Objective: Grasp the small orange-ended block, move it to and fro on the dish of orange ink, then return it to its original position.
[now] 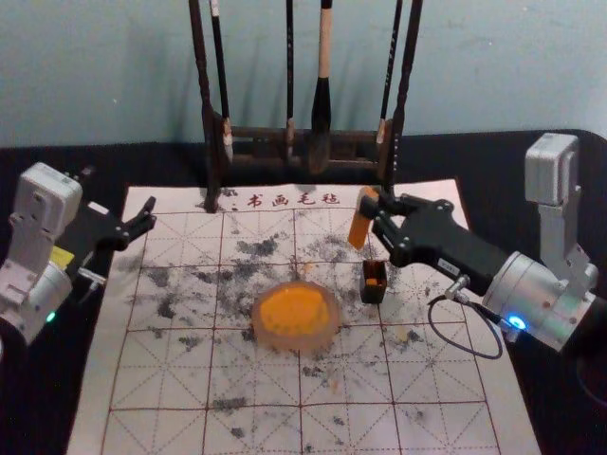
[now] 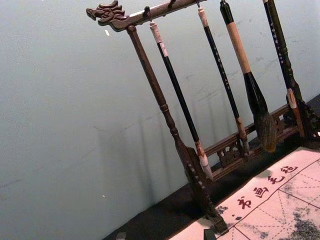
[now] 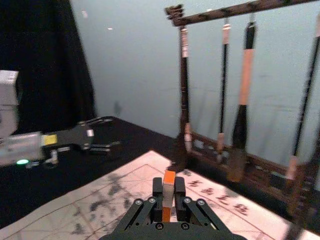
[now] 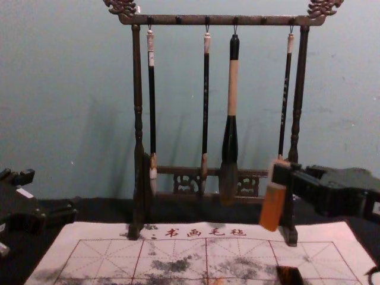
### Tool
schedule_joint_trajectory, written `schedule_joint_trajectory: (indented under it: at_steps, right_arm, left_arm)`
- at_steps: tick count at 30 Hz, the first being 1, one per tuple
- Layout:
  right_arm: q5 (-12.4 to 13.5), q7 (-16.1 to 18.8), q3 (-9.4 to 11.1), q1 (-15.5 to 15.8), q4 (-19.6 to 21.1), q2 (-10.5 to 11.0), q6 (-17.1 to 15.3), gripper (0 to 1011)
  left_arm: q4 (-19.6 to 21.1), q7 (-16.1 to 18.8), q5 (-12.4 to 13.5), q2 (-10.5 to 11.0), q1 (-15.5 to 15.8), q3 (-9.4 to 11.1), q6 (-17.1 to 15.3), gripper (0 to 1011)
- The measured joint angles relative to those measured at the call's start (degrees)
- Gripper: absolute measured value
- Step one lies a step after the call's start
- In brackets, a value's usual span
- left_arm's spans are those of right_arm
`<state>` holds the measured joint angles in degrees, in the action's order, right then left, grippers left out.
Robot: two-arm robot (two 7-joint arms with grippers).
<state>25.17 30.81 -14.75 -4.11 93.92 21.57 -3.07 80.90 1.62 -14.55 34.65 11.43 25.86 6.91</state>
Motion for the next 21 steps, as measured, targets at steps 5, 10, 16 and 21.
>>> schedule_joint_trajectory:
  at_steps: [5,10,16,21]
  right_arm:
    - [1.85,5.14,-2.60,-3.68,-4.47,0.81,0.35,138]
    - [1.53,7.54,-5.65,-6.81,-8.44,1.01,1.21,138]
    - [0.27,8.09,-8.63,-9.66,-12.32,0.46,1.98,138]
    - [-0.69,7.98,-10.55,-11.42,-14.84,-0.05,2.53,138]
  left_arm:
    - [0.00,0.00,0.00,0.00,0.00,0.00,0.00,1001]
    - [0.00,0.00,0.00,0.00,0.00,0.00,0.00,1001]
    - [0.00,0.00,0.00,0.00,0.00,0.00,0.00,1002]
    - [0.00,0.00,0.00,0.00,0.00,0.00,0.00,1001]
